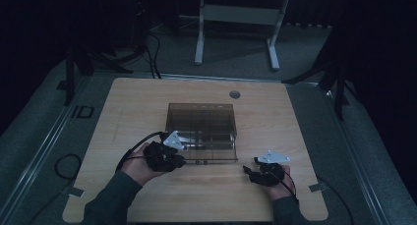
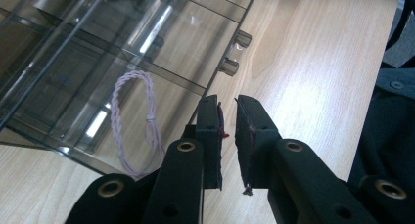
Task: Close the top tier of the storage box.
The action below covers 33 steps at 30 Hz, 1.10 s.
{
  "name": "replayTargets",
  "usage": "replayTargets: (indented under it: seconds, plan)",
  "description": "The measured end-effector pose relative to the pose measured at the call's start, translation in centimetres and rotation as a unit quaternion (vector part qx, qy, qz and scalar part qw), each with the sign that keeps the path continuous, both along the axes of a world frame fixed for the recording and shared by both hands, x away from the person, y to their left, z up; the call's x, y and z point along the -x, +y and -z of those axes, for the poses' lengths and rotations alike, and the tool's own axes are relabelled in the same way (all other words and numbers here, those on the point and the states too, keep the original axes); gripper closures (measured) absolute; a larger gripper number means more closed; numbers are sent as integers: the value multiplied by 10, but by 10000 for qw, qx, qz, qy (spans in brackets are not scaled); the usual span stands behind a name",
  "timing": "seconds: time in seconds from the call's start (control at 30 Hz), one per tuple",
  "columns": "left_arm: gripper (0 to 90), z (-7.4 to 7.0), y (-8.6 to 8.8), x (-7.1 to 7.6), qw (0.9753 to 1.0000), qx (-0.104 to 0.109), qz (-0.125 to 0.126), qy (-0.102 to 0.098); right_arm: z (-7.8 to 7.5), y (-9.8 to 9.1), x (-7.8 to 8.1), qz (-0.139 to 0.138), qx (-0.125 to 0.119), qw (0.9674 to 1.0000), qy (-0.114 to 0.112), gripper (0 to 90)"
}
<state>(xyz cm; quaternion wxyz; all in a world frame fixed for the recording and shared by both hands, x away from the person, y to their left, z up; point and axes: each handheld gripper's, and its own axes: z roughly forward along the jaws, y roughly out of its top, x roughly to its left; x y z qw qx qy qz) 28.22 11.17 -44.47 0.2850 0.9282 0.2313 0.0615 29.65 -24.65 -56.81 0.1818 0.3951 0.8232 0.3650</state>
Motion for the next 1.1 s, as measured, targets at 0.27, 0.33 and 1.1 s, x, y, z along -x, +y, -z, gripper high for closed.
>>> replayTargets:
  seconds: [0.27, 0.33, 1.1]
  plan:
    - [855, 4, -10, 1, 9998, -175, 111, -12, 0, 0, 0, 0, 3, 10000, 0, 408]
    - [863, 4, -10, 1, 9998, -175, 111, -12, 0, 0, 0, 0, 3, 10000, 0, 408]
    - [900, 20, -35, -3, 9971, -746, 157, -53, 0, 0, 0, -1, 1, 10000, 4, 407]
